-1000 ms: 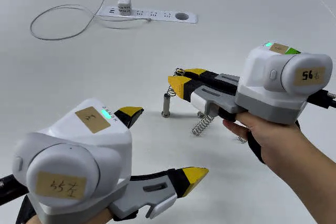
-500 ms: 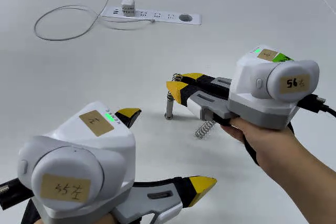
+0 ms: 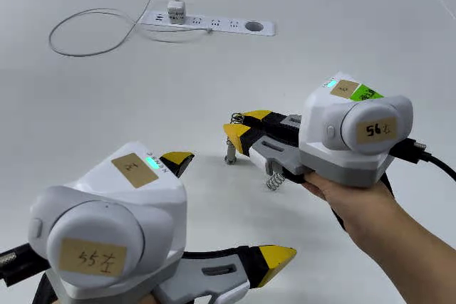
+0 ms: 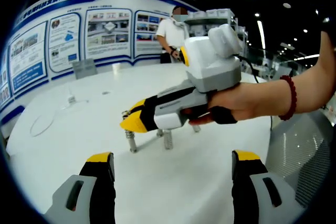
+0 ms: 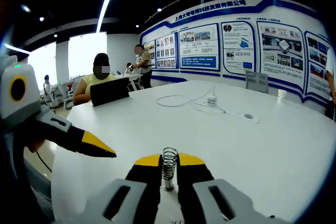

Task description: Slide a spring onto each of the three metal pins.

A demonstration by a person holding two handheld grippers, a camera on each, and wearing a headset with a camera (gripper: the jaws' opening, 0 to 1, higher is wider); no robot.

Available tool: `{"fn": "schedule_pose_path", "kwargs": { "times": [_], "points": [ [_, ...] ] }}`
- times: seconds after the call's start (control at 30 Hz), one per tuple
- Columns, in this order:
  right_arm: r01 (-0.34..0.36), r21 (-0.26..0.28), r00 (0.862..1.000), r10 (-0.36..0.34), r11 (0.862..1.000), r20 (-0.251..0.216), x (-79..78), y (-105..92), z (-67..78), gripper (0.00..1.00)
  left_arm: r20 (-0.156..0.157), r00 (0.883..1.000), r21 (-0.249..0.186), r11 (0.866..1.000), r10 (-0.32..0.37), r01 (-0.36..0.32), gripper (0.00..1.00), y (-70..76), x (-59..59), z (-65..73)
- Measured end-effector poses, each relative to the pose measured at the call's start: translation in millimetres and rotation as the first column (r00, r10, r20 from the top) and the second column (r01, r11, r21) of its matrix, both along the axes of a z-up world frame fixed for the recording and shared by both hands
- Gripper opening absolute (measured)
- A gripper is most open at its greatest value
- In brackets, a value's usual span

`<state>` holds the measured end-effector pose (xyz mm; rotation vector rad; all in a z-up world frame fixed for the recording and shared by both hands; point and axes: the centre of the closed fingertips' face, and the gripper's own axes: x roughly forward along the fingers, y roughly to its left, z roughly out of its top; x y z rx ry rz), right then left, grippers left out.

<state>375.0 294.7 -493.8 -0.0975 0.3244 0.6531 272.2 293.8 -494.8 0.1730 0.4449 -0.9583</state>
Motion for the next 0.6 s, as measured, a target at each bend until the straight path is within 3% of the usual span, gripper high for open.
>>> {"fn": "schedule_pose_path", "kwargs": {
  "times": [0.6],
  "points": [
    [-0.01, -0.051, 0.998, 0.007, 0.999, -0.055, -2.1, 1.4, -25.0, 0.12, -0.002, 1.0, 0.028, 1.0, -0.009, 0.009, 0.91, 1.6, -2.2, -1.7]
  ]
}}
